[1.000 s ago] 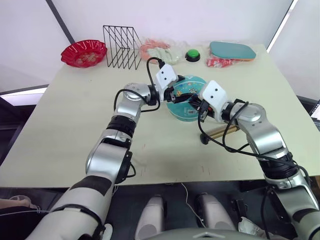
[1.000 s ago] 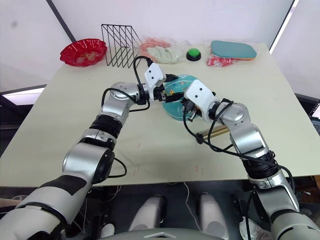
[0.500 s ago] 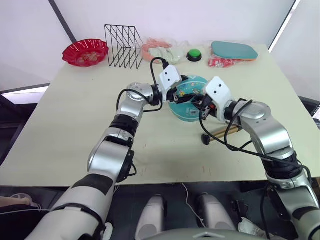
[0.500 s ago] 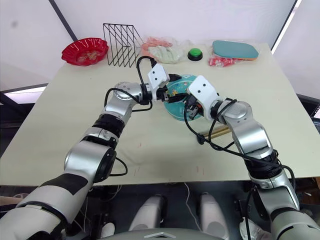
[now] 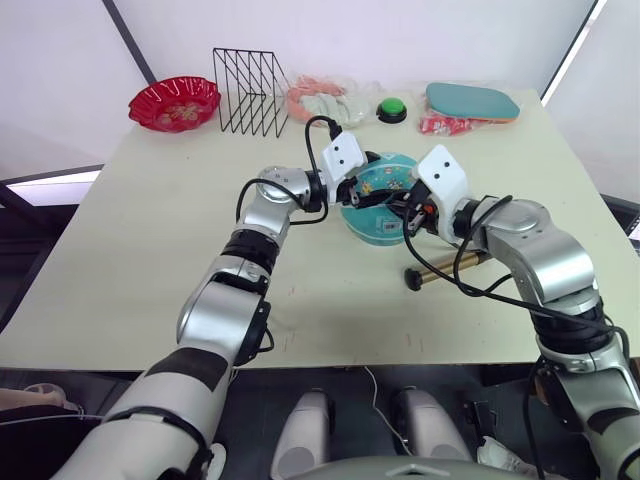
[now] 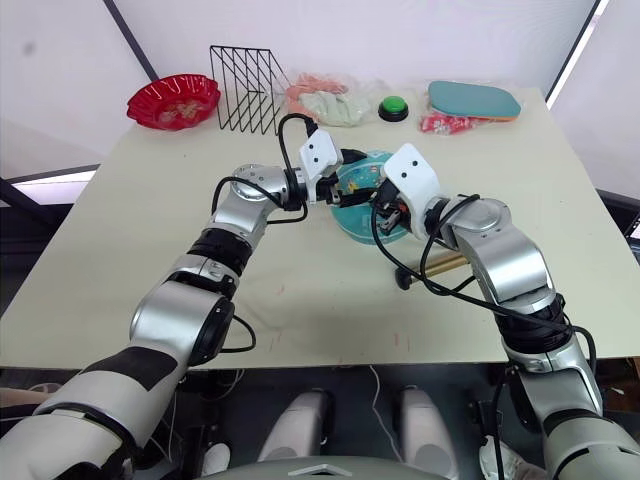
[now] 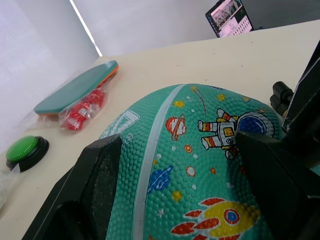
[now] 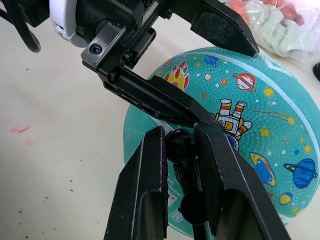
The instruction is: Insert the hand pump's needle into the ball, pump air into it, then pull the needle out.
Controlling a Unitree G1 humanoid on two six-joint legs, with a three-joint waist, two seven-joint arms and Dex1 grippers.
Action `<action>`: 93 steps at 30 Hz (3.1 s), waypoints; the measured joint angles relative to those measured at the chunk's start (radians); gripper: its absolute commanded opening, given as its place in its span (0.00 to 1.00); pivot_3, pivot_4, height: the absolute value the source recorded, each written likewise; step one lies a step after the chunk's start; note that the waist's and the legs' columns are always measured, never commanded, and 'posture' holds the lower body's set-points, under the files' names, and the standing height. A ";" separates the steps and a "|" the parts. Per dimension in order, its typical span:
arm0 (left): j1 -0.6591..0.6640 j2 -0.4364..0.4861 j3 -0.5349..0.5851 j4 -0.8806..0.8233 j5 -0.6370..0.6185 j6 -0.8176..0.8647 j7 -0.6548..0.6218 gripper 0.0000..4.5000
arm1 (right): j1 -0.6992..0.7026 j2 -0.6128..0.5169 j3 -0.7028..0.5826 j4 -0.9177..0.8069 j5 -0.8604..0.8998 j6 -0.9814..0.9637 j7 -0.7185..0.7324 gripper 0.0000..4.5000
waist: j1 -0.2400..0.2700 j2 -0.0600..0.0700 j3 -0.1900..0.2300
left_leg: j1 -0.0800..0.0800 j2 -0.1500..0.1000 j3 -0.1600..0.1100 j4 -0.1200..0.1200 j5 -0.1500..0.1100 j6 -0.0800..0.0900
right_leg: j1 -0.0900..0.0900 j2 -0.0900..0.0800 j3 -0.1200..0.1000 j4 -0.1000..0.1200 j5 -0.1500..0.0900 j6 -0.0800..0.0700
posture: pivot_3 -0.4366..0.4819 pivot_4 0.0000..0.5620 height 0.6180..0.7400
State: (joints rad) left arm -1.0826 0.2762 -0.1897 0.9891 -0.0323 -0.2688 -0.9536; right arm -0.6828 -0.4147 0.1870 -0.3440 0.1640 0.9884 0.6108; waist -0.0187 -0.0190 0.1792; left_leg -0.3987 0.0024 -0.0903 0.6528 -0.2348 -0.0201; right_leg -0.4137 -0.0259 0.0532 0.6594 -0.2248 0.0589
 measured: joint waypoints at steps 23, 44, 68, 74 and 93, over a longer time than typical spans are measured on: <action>-0.006 0.000 -0.027 0.000 0.011 -0.004 0.014 0.84 | -0.013 -0.039 -0.003 -0.009 0.080 0.037 -0.035 0.07 | 0.002 0.000 0.000 | 0.000 0.000 0.000 0.000 0.000 0.000 | 0.000 0.000 0.000 0.000 0.000 0.000 | 0.48 0.27 1.00; -0.007 0.002 -0.060 0.000 0.041 -0.049 0.050 0.84 | -0.043 -0.066 -0.006 -0.013 0.159 0.104 -0.081 0.07 | 0.005 0.000 0.000 | 0.000 0.000 0.000 0.000 0.000 0.000 | 0.000 0.000 0.000 0.000 0.000 0.000 | 0.48 0.27 1.00; -0.013 0.002 -0.087 0.000 0.045 -0.055 0.063 0.84 | -0.044 -0.094 -0.025 -0.041 0.245 0.150 -0.137 0.07 | 0.006 0.000 0.000 | 0.000 0.000 0.000 0.000 0.000 0.000 | 0.000 0.000 0.000 0.000 0.000 0.000 | 0.48 0.27 1.00; -0.013 0.002 -0.089 0.000 0.045 -0.055 0.064 0.84 | -0.049 -0.104 -0.025 -0.041 0.268 0.154 -0.147 0.07 | 0.006 0.000 0.000 | 0.000 0.000 0.000 0.000 0.000 0.000 | 0.000 -0.001 0.000 0.000 0.000 0.000 | 0.48 0.27 1.00; 0.016 0.039 -0.080 0.082 0.124 -0.049 0.120 0.84 | -0.159 -0.133 -0.192 -0.302 0.403 0.120 -0.139 0.07 | -0.038 -0.001 -0.042 | 0.042 0.007 0.002 -0.021 -0.001 -0.001 | 0.034 -0.009 -0.013 -0.015 -0.012 -0.001 | 0.48 0.27 1.00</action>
State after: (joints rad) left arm -1.0670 0.3154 -0.2697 1.0710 0.0913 -0.3176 -0.8338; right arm -0.8420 -0.5478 -0.0052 -0.6458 0.5672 1.1088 0.4716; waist -0.0564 -0.0196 0.1370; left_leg -0.3570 0.0089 -0.0887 0.6321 -0.2358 -0.0208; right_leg -0.3795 -0.0344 0.0399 0.6445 -0.2370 0.0580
